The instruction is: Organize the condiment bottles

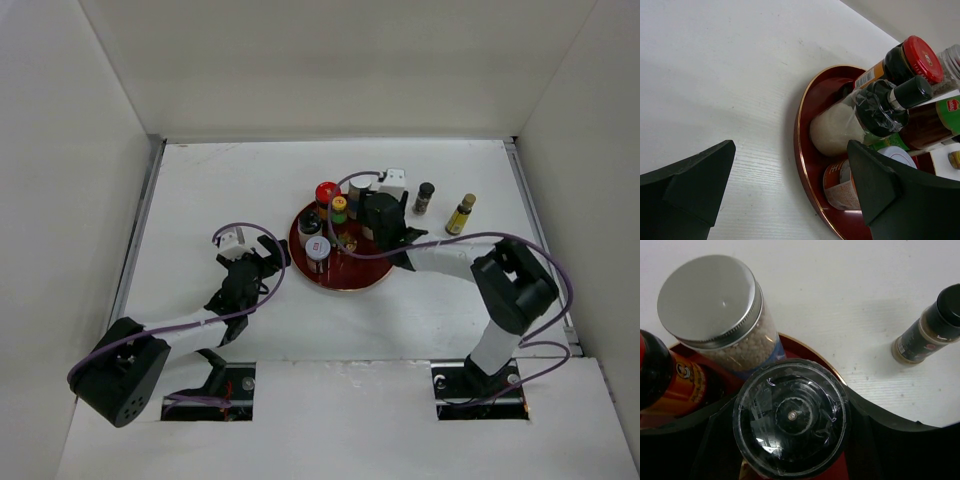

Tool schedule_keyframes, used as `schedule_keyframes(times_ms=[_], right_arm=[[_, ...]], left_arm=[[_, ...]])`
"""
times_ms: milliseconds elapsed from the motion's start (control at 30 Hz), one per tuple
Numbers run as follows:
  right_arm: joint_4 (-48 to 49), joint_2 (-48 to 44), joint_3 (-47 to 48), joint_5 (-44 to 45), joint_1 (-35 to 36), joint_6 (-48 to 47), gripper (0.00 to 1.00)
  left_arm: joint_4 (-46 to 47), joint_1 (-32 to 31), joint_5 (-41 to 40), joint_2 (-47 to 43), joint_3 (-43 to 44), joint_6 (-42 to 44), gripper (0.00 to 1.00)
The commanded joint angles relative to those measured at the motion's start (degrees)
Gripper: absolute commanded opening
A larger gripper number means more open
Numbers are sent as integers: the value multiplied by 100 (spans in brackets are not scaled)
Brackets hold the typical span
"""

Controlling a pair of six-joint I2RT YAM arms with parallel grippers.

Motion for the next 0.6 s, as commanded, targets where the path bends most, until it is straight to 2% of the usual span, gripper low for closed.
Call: schedule_keyframes(times_ms=[0, 100, 200, 333, 433, 500, 567], right_arm=[[555, -201, 276, -91, 56, 206, 73], [519, -596, 66, -74, 56, 215, 88], [388, -1114, -101, -91, 21, 180, 92], [229, -1739, -365, -39, -242, 188, 93], [256, -1723, -357, -30, -734, 311, 91], [238, -1486, -234, 5, -1085, 364, 87], [247, -1179, -50, 40, -1358, 399, 77]], left_arm=[[180, 30, 96, -115, 151, -54, 97], [189, 12, 34, -81, 151, -54, 97], [180, 21, 96, -71, 169, -54, 97], [198, 12, 69, 24, 195, -54, 97], [180, -14, 148, -36, 204, -54, 97], [207, -32, 96, -54, 187, -54, 97], [181, 12, 95, 7, 195, -54, 97]])
